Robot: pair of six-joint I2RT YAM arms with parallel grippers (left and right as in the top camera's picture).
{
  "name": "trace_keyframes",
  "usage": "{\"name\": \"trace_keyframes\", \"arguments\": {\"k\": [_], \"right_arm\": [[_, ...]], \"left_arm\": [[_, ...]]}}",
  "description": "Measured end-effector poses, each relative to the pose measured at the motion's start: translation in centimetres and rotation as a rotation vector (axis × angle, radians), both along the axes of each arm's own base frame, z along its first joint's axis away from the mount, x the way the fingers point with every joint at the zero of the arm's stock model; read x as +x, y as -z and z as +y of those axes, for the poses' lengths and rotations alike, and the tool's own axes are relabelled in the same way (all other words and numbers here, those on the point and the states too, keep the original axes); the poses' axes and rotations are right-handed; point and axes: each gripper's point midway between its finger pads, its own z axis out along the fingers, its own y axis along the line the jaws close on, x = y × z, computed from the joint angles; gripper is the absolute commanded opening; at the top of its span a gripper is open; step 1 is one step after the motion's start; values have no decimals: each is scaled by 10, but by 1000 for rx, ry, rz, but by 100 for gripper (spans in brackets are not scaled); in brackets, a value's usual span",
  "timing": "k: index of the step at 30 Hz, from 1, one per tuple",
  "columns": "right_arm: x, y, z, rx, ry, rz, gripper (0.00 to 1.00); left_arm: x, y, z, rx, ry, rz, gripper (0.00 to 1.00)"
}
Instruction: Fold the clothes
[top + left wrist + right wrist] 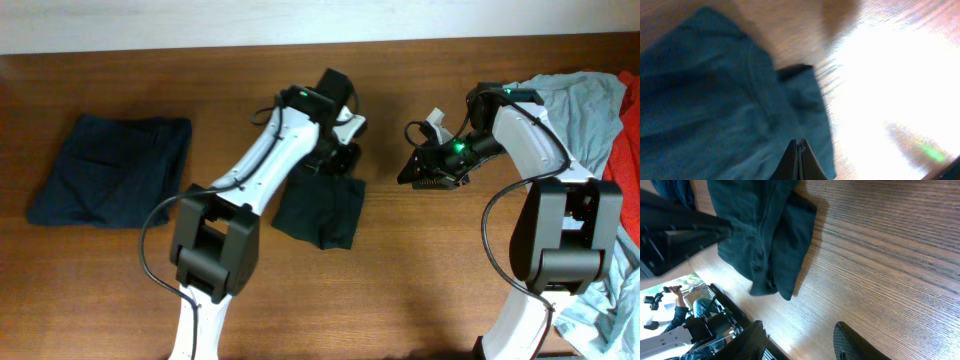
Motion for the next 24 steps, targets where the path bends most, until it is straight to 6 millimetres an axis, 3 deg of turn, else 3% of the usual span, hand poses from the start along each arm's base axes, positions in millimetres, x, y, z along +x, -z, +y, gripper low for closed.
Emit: {"name": "trace_keyframes", "arguments": {"k": [3, 7, 9, 13, 15, 18, 24], "right_arm": [[-1, 0, 0, 1, 0, 4, 50], [-1, 0, 0, 0, 0, 4, 50], [-1, 0, 0, 1, 0, 5, 50], [-1, 0, 0, 0, 0, 4, 49], [-2, -1, 1, 2, -1, 12, 42], [-9, -2, 4, 4, -23, 28, 46], [-19, -1, 36, 4, -140, 1, 49]], "left_arm": [[-7, -1, 4, 62, 12, -2, 12], [5, -17, 41, 161, -46, -11, 24], [21, -26, 72, 193, -111, -27, 18], [38, -24, 106, 179, -171, -23, 16], [38, -16, 104, 169, -150, -27, 16], [40, 6, 97, 179, -119, -58, 17], [70, 39, 88, 143, -89, -217, 26]]}}
